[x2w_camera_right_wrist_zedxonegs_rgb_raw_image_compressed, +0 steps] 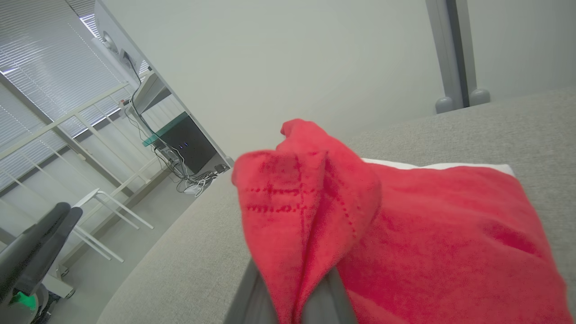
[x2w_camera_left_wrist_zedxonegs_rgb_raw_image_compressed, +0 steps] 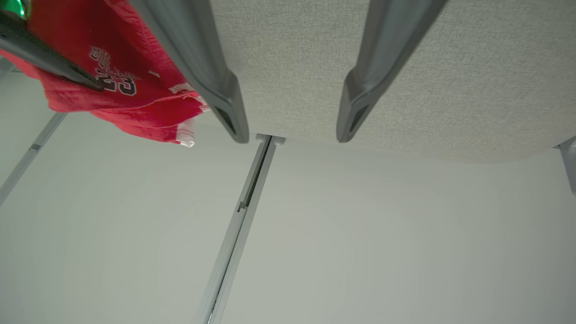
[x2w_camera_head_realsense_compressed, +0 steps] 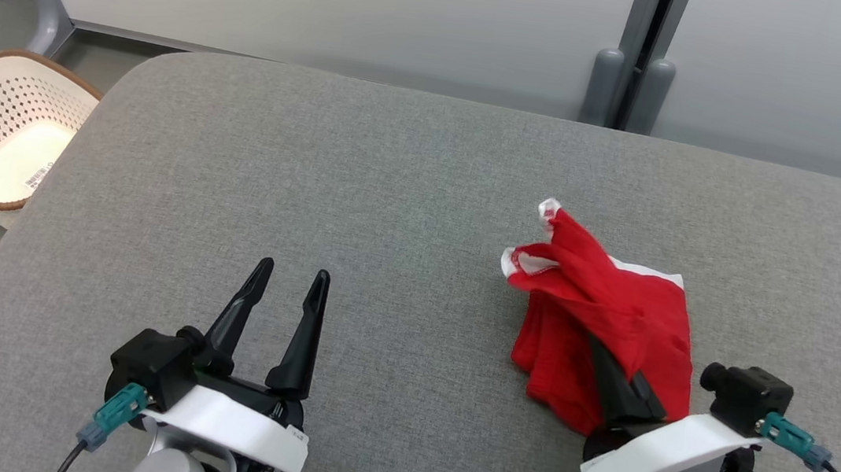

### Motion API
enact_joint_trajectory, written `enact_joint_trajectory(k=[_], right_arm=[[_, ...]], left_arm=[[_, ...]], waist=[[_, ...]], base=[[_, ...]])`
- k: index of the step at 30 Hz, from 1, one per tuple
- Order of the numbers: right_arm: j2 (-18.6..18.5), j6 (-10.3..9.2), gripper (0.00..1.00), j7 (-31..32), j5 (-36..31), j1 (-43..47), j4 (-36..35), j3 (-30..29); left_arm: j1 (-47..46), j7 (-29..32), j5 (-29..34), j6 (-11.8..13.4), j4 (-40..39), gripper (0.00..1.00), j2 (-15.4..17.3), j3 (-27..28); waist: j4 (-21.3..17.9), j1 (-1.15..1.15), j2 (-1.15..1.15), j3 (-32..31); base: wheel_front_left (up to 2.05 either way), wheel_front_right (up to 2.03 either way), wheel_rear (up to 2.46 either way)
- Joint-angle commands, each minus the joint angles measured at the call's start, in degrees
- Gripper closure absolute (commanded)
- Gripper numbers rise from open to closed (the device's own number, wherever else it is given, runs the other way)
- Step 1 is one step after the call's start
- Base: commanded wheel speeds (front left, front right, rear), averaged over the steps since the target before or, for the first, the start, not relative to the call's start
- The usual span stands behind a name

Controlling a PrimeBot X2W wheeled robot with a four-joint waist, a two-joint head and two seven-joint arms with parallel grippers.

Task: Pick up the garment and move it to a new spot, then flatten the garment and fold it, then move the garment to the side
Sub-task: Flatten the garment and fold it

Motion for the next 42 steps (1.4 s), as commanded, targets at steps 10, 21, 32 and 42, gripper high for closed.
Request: enact_joint_trajectory(k=[10, 21, 32, 42], right_arm=[[-1.77, -0.01, 0.00, -0.80, -1.99, -2.63, 4.03, 10.55], [-2.11, -0.01, 0.00, 2.09, 0.79, -4.43, 11.88, 16.06], [-4.56, -0.01, 0.00, -5.12, -1.46, -8.36, 10.96, 13.46], [-5.58, -0.01, 0.00, -9.00, -19.86, -4.95, 6.25, -4.51]], left_arm=[[0.93, 0.01, -0.44, 0.44, 0.07, 0.00, 0.21, -0.22], [0.83, 0.01, -1.06, 0.84, -0.08, 0.00, 0.20, -0.63], [0.52, 0.01, -0.52, 0.72, -0.68, 0.00, 0.22, 0.63], [-0.72, 0.01, 0.55, 0.48, -2.32, 0.00, 0.21, 2.38]], waist=[[1.88, 0.00, 0.00, 0.28], [1.87, 0.00, 0.00, 0.39], [-0.94, 0.00, 0.00, 0.63], [-5.30, 0.00, 0.00, 0.78]], base=[[0.00, 0.00, 0.00], [0.00, 0.00, 0.00], [0.00, 0.00, 0.00], [0.00, 0.00, 0.00]])
